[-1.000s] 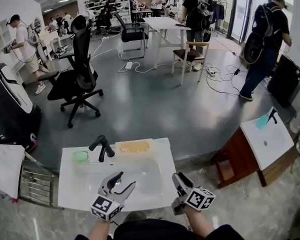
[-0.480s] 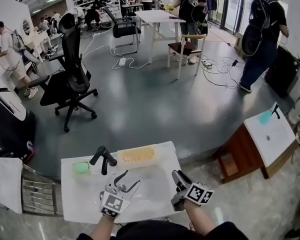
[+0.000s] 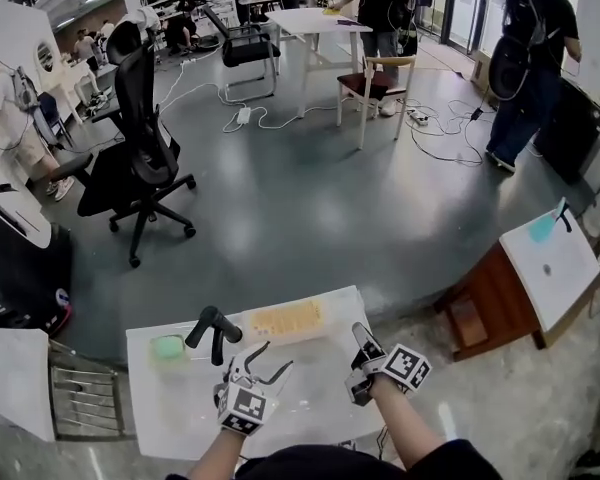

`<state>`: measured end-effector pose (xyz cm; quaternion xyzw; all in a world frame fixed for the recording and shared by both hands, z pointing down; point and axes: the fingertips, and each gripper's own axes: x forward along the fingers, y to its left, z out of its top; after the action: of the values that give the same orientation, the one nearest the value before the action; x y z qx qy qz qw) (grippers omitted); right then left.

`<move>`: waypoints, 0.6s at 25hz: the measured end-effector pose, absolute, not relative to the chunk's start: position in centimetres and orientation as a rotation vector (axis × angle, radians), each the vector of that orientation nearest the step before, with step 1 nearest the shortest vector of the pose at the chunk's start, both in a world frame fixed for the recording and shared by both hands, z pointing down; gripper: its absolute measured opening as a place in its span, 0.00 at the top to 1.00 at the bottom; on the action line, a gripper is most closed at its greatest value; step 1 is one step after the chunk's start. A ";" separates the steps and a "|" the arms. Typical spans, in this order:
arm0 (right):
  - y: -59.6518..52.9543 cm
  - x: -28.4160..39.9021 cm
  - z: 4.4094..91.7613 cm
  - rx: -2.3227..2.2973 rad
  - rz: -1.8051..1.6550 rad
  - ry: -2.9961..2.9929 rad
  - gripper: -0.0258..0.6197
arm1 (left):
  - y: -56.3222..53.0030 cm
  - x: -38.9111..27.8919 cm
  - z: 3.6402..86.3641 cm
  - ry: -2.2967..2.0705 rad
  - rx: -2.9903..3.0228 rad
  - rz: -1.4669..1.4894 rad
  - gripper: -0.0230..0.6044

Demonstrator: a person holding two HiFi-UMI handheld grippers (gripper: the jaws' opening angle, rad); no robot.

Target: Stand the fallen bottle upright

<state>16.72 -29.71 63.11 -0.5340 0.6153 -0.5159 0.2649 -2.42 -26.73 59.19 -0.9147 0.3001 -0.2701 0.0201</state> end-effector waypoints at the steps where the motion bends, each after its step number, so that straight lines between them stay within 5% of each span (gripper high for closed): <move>1: -30.3 16.9 63.3 -1.438 -1.393 1.641 0.72 | -27.0 -2.4 59.4 0.933 -2.834 -0.846 0.56; 15: -35.9 17.4 67.0 -1.398 -1.509 1.345 0.72 | -29.0 -1.7 62.2 0.862 -2.881 -0.906 0.55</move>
<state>17.44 -35.88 66.99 -0.5359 0.5157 -0.5783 0.3353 -1.66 -28.98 62.17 -0.9174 0.2744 -0.2884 0.0005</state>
